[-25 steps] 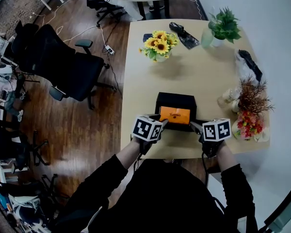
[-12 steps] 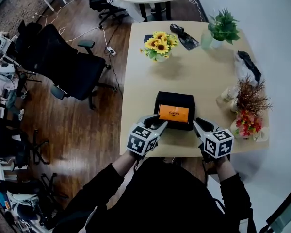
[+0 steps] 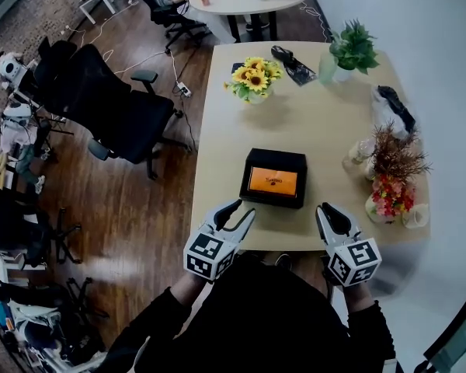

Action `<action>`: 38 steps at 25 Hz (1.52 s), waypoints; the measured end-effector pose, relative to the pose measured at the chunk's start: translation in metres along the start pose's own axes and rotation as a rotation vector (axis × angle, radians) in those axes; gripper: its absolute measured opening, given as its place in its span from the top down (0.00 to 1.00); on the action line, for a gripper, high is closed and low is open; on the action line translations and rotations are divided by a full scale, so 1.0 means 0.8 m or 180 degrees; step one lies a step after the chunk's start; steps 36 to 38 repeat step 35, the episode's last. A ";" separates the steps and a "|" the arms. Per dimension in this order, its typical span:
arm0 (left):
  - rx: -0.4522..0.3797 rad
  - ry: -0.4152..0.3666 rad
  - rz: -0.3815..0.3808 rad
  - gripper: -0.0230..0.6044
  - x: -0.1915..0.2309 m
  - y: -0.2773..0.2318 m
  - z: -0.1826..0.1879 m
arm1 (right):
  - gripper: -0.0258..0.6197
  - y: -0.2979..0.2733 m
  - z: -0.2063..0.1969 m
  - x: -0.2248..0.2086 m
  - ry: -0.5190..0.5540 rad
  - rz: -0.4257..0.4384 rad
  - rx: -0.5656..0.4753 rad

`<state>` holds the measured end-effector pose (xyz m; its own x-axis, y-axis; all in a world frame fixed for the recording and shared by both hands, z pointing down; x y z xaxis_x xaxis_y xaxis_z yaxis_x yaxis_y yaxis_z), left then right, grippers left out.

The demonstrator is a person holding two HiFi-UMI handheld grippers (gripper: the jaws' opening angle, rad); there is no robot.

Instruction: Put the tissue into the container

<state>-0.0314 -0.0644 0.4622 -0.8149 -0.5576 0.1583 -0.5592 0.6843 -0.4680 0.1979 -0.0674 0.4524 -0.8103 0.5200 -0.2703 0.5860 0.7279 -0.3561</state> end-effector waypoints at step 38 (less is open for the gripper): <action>-0.0594 -0.0308 -0.0180 0.76 -0.024 0.075 0.006 | 0.88 0.037 0.037 0.083 0.0520 -0.0049 -0.0779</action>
Point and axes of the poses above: the fingertips, and each gripper's own axes: y backward along the fingers, x to its left, z out of its top, the point moved 5 cm from there along y, backward along the fingers, and after that the axes turned 2 degrees about z, right-handed, at the moved point
